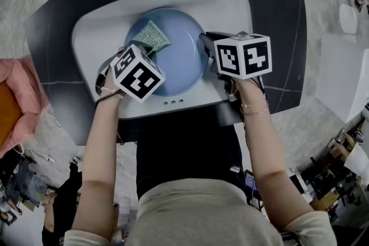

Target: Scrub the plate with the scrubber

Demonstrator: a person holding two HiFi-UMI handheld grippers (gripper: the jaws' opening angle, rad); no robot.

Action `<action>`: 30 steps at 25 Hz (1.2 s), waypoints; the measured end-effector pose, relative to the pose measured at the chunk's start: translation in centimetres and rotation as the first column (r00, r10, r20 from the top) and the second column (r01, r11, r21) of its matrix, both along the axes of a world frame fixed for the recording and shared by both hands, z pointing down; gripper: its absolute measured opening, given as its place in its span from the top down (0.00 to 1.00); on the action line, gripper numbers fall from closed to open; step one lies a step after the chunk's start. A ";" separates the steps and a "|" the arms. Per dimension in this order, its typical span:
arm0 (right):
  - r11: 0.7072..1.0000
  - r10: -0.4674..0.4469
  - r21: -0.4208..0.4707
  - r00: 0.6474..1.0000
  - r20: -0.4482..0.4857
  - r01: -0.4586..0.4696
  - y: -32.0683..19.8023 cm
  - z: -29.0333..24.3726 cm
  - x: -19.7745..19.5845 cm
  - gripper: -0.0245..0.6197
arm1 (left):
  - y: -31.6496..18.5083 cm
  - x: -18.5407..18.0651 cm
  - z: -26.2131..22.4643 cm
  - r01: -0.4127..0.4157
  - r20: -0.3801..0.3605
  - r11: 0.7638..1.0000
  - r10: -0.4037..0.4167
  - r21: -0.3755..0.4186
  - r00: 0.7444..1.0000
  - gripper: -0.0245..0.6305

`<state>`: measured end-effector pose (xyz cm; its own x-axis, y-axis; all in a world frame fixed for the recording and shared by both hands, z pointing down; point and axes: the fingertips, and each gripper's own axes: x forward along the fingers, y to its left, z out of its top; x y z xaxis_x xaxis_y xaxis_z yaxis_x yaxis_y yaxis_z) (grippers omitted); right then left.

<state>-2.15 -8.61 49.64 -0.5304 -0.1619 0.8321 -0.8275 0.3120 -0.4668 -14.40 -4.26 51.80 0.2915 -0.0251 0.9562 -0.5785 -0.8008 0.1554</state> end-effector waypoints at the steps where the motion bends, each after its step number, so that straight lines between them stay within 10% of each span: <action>1: 1.000 0.001 0.001 1.000 0.001 -0.001 0.0 0.0 0.0 0.89 | 0.5 -0.1 -0.1 -0.014 0.005 1.000 0.014 -0.007 1.000 0.89; 30: 0.999 -0.014 0.041 1.000 0.022 0.013 -0.4 -1.4 -0.3 0.88 | 8.4 5.1 -3.6 -0.245 -0.102 0.964 0.234 -0.101 0.967 0.89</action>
<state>-2.45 -9.03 48.28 -0.5515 -0.1882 0.8127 -0.8123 0.3428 -0.4719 -9.32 4.18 48.17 0.3591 0.1616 0.9192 -0.3519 -0.8888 0.2937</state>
